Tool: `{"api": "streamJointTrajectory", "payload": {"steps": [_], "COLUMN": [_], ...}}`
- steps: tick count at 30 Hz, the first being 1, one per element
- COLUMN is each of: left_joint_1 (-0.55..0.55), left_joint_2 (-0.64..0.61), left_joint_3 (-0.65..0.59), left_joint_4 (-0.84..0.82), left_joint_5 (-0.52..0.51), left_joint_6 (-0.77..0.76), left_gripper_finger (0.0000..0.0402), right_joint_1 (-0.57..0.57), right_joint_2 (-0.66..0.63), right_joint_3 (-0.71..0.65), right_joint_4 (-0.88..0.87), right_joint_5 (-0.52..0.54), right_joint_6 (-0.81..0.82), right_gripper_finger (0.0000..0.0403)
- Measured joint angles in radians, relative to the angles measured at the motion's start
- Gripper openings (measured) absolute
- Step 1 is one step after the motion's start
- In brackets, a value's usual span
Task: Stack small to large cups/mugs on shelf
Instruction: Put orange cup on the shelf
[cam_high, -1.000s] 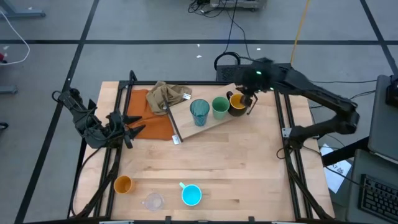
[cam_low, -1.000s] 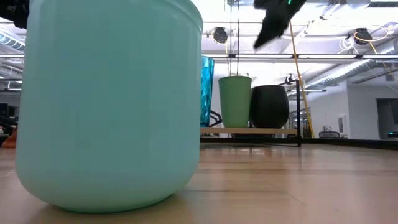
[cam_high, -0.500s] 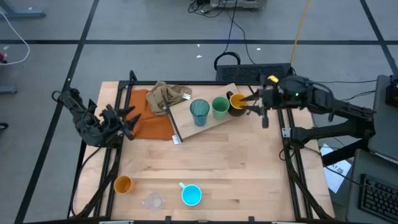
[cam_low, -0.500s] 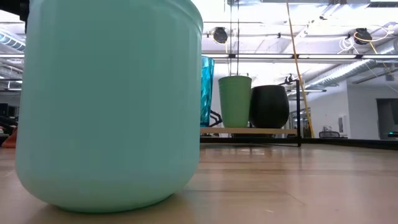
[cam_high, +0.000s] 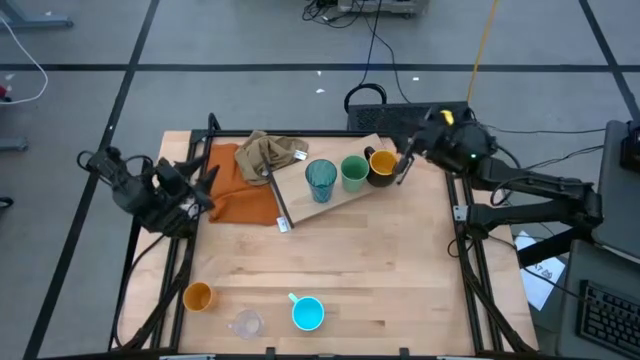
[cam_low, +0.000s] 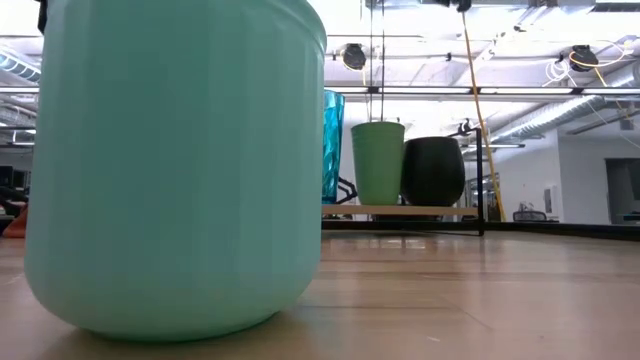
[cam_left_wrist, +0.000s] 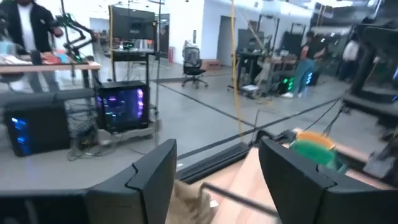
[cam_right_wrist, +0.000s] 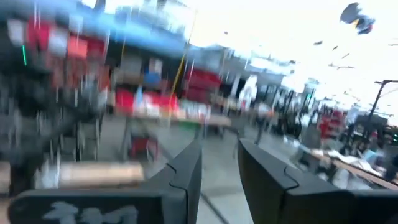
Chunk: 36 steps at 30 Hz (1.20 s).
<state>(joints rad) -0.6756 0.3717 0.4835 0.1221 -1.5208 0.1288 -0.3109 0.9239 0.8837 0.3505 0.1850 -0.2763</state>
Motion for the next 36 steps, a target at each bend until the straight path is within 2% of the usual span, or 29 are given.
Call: {"api": "streamJointTrajectory", "payload": {"steps": [6,11,15,18,22,27,31,36], "left_joint_1": [0.034,0.074,0.097,0.106,0.113,0.114,0.111,0.043], "left_joint_2": [0.000,-0.001,-0.001,-0.001,-0.001,-0.001,-0.001,0.022], "left_joint_3": [0.000,0.000,0.000,0.000,0.000,0.000,0.007,0.082], "left_joint_4": [0.347,0.588,0.608,0.610,0.673,0.699,0.696,0.580], "left_joint_5": [0.022,0.064,0.181,0.264,0.320,0.315,0.273,0.201], "left_joint_6": [0.185,0.231,0.281,0.311,0.314,0.313,0.264,0.211], "left_gripper_finger": [0.0230,0.0230,0.0230,0.0230,0.0230,0.0230,0.0230,0.0230], "right_joint_1": [-0.009,-0.005,0.035,0.082,0.125,0.129,0.126,0.125], "right_joint_2": [-0.001,0.007,0.040,0.084,0.147,0.161,0.161,0.161], "right_joint_3": [0.001,0.002,0.002,0.013,0.060,0.126,0.160,0.161], "right_joint_4": [0.275,0.305,0.330,0.410,0.500,0.315,0.169,0.104], "right_joint_5": [-0.002,-0.002,-0.004,-0.006,-0.007,-0.014,-0.085,-0.167], "right_joint_6": [0.113,0.279,0.417,0.408,0.388,0.387,0.385,0.361], "right_gripper_finger": [0.0095,0.0096,0.0096,0.0096,0.0096,0.0096,0.0096,0.0096]}}
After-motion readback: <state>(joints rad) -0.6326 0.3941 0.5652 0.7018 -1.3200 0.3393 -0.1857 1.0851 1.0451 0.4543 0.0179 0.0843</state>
